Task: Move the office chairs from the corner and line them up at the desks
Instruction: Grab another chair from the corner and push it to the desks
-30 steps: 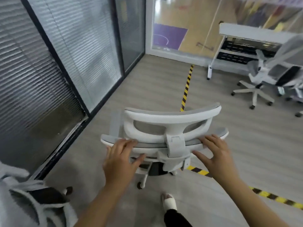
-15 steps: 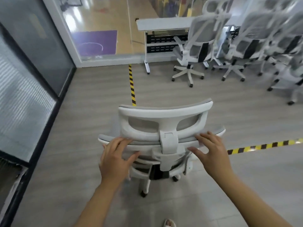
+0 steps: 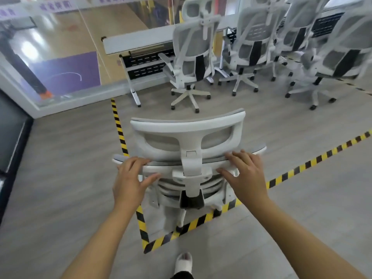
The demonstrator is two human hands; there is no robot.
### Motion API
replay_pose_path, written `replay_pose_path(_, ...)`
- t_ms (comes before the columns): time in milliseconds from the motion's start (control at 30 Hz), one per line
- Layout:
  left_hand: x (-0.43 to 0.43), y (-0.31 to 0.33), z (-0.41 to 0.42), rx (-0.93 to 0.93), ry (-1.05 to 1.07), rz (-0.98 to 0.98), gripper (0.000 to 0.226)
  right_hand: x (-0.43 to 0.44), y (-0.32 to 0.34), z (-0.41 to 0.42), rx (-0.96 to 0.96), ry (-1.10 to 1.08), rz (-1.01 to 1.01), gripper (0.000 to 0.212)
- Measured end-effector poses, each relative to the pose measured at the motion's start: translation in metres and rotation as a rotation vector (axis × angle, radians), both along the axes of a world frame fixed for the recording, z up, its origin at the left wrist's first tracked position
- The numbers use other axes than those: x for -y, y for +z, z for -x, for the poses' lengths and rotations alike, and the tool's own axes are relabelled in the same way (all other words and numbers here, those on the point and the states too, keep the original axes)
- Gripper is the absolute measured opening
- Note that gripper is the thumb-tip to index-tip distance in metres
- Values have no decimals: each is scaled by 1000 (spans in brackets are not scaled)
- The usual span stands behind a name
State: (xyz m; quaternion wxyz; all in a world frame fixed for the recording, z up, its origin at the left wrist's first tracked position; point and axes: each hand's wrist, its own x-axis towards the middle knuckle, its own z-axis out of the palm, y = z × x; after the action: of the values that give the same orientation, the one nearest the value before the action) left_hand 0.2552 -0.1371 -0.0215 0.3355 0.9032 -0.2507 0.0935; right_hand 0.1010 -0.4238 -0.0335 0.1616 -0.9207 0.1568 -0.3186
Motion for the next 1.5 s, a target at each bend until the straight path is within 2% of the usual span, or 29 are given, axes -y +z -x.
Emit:
replay_pose_path(167,106,-8,-87,30,-103,6,46,95,2,-60,-71,-76,70,44)
replay_pose_path(400,275,-1,-180,52,-213,10,40,243,21,-131,-205,-218,-20,46)
replay_pose_path(867,644,2,-313,4,-354,-10,38,591,18,-238,-142,-314,-84,46)
replay_pose_path(1100,817,19,-376,78,-406,-182,49,774,38,-294,-179,-294,-142,42)
replay_pose_path(1300,946,19,-439,43,-294,-275,53,926,53,-345,-250,-277,-196,39)
replay_pose_path(1367,990,15,-456,33,-290,-276,54,973,52,-359,-317,-309,-134,43)
replay_pose_path(1500,1076,13,-471,-38,-281,-221,59,1041,58,-385,-528,-386,-84,66)
